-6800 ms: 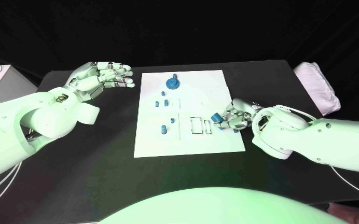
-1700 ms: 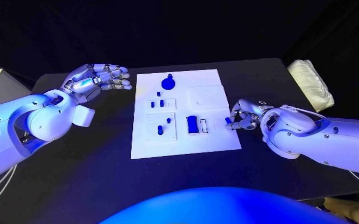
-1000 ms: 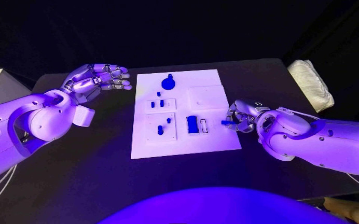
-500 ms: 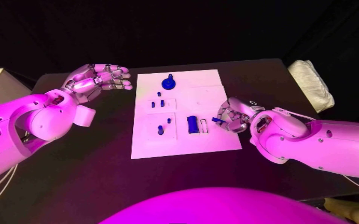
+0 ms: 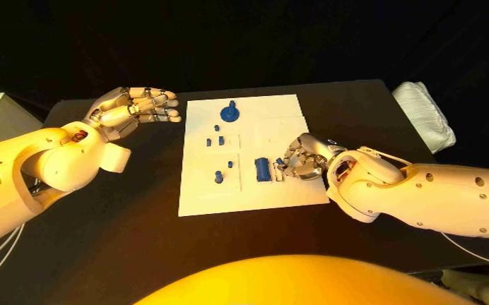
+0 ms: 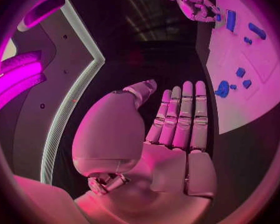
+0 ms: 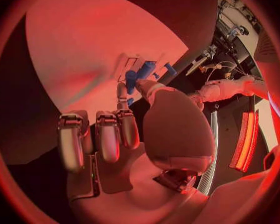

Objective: Assemble the parts on the task board

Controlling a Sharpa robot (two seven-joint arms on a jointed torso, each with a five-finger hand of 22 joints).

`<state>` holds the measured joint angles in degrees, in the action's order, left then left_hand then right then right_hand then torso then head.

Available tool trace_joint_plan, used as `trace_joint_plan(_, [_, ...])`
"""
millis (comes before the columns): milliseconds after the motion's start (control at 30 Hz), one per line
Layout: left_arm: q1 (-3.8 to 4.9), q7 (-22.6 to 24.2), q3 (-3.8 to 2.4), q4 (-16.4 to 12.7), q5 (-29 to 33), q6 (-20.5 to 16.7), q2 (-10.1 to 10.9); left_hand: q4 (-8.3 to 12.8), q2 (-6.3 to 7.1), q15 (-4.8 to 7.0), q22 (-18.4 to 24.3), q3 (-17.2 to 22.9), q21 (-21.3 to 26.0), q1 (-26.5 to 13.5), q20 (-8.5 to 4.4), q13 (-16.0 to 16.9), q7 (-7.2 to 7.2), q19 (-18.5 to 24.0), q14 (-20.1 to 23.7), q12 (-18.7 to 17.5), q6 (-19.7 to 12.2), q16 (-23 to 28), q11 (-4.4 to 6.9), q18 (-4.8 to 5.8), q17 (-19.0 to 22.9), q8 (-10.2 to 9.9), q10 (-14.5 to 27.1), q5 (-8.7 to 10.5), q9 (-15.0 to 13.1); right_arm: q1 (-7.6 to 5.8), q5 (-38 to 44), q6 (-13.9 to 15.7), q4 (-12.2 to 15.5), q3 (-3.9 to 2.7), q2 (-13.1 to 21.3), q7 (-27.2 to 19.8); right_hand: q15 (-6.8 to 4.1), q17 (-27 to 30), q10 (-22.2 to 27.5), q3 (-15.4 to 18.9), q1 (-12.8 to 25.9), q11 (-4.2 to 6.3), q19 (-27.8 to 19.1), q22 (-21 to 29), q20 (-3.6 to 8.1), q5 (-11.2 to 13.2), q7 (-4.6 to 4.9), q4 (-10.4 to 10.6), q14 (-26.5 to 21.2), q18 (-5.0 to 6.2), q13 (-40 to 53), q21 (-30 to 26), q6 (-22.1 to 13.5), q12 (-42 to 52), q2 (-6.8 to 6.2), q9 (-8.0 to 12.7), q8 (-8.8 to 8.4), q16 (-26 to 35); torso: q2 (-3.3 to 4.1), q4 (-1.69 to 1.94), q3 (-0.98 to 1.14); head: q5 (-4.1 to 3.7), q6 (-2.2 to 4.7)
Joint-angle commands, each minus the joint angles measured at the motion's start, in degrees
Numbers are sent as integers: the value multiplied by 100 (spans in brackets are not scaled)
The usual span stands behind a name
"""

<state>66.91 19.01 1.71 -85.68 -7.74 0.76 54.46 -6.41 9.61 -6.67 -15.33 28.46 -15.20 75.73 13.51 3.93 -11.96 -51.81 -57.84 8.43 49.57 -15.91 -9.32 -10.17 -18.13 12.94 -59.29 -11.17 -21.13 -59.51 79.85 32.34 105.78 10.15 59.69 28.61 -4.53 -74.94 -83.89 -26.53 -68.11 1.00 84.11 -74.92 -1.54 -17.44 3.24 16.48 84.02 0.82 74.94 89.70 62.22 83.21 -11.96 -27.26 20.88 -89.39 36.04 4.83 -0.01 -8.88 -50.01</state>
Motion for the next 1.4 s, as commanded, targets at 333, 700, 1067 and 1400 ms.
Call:
trace_joint_plan(333, [-1, 19, -4, -19, -24, 84, -8, -46, -14, -37, 16, -5, 45, -16, 7, 8, -22, -45, 21, 6, -21, 46, -11, -28, -13, -27, 40, -39, 12, 17, -232, -342, -144, -2, -184, 275, -48, -1397, -434, 122, 331, 56, 572, -1489, 35, 108, -57, 1, 574, -68, 1202, -43, 112, 100, 72, -16, 47, -10, 4, -10, 13, 23, 1])
trace_joint_plan(700, [0, 4, -4, -10, -31, 112, -18, -55, -16, -38, 25, -7, 54, -14, 7, 8, -22, -51, 21, 8, -20, 50, -11, -27, -19, -26, 40, -38, 13, 26, -35, -315, -173, -1, -228, 341, -53, -1339, -405, 158, 336, 57, 589, -1508, 40, 203, -57, -59, 562, -82, 1158, 30, 72, 8, 12, -13, 38, 17, 1, -6, 14, 23, 1])
trace_joint_plan(1067, [0, 0, -4, -7, -32, 122, -20, -55, -16, -38, 25, -7, 54, -14, 7, 8, -22, -51, 21, 8, -20, 50, -11, -27, -19, -26, 40, -38, 13, 29, 145, -233, -269, -2, -292, 357, -52, -1336, -402, 155, 327, 58, 589, -1508, 40, 207, -58, -67, 561, -82, 1154, 30, 69, 1, 13, -13, 37, 19, 5, 3, 10, 26, 1])
trace_joint_plan(1400, [0, -17, -4, -8, -32, 128, -10, -61, -16, -40, 30, -10, 61, -14, 8, 8, -23, -53, 25, 10, -20, 55, -12, -27, -21, -26, 40, -37, 13, 38, 152, -720, -420, -2, -378, 388, -49, -1321, -393, 164, 350, 50, 578, -1497, 39, 248, -48, -55, 558, -74, 1142, -14, 59, -27, 19, -11, 34, 26, 6, -7, 11, 48, 1])
